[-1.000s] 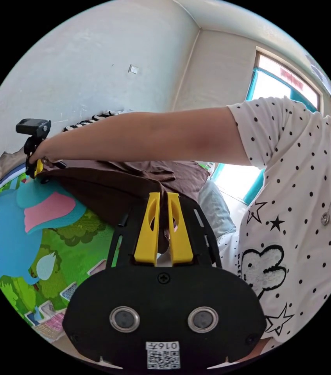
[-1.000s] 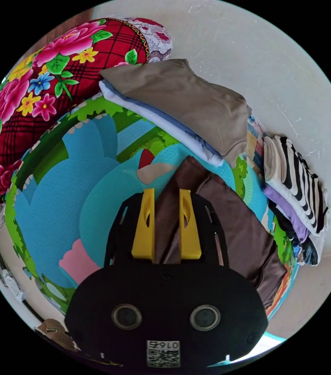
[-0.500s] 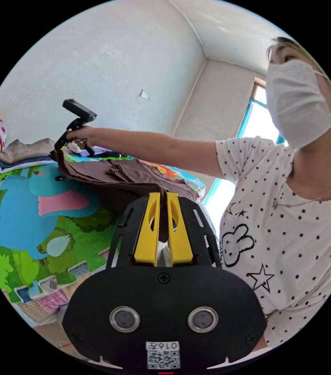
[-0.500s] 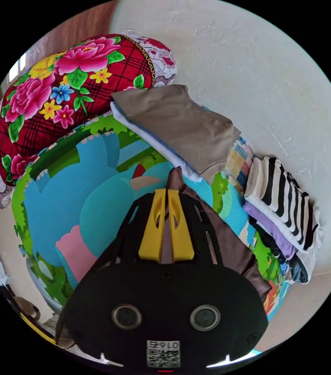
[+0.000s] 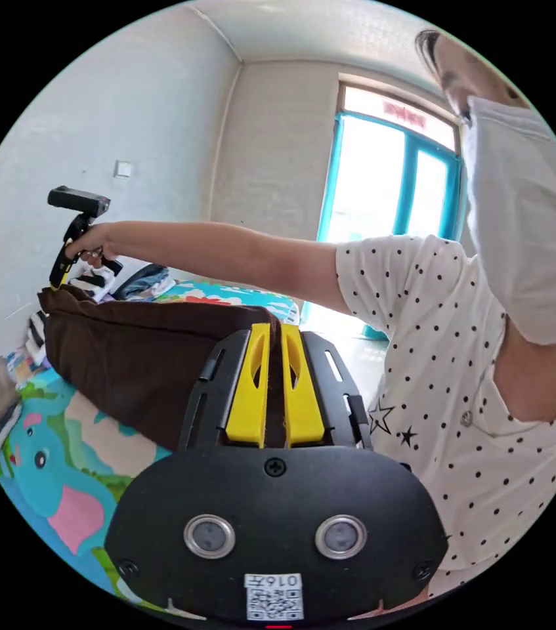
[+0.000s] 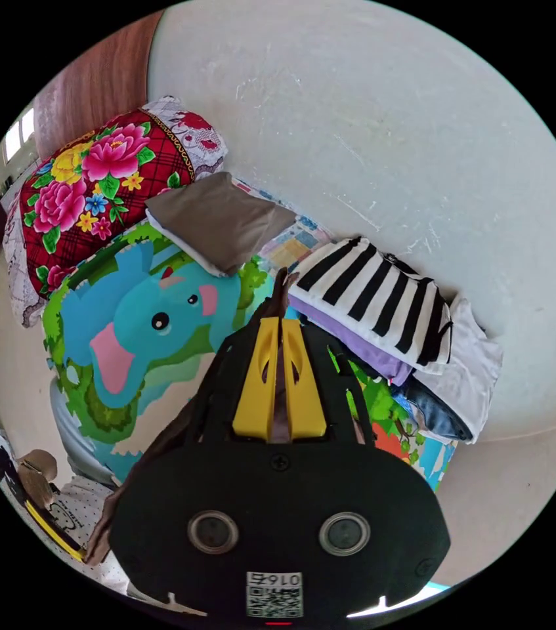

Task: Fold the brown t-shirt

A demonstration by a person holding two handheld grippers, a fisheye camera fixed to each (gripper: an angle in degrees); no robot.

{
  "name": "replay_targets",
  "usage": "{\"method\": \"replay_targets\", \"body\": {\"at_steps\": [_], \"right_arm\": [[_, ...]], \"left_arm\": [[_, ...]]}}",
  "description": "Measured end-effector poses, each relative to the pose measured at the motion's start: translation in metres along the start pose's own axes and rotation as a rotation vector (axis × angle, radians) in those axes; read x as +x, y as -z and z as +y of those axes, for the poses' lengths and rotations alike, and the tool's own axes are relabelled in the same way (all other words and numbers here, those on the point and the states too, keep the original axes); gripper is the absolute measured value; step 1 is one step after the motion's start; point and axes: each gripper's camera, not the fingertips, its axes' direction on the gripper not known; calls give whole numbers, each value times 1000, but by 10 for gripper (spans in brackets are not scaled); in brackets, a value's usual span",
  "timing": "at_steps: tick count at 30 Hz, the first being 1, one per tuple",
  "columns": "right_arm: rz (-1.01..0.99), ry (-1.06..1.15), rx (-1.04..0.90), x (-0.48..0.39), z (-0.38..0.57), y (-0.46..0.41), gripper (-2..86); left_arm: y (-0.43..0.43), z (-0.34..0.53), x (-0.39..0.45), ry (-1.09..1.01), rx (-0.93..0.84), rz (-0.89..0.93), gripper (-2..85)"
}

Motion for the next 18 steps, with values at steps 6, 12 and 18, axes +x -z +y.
{"method": "replay_targets", "body": {"at_steps": [6, 12, 18], "right_arm": [[50, -119, -48, 116, 99, -9, -2], [-26, -209, -206, 194, 199, -100, -2], [-72, -207, -166, 215, 248, -138, -2]], "left_arm": [[-123, -98, -25, -1, -126, 80, -1], [-244, -116, -44, 87, -378, 132, 0], [-232, -157, -41, 72, -288, 96, -3]]}}
